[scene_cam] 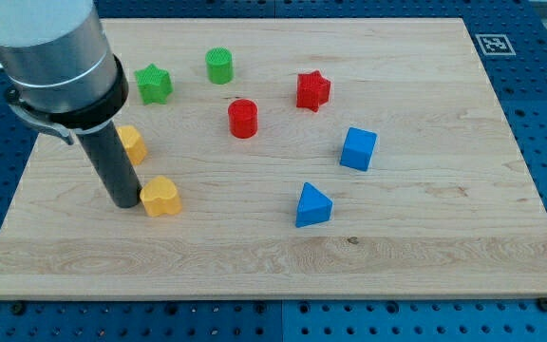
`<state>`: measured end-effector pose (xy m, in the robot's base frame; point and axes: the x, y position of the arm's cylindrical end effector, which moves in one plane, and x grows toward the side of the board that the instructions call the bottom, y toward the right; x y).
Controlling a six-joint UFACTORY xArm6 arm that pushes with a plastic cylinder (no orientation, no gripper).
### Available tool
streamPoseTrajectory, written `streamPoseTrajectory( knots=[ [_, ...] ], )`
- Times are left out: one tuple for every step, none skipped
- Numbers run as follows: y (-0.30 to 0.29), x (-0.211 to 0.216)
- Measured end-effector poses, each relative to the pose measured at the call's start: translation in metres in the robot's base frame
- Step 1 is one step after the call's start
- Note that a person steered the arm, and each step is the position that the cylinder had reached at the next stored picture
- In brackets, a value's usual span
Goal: Push the yellow hexagon to the bottom left of the green star
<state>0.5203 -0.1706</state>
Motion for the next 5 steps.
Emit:
streamPoseTrajectory(
  knots=[
    [-0.002, -0.011],
    [-0.002, -0.045],
    [-0.007, -0.055],
    [0.000, -0.056],
    [0.039, -0.056]
  ],
)
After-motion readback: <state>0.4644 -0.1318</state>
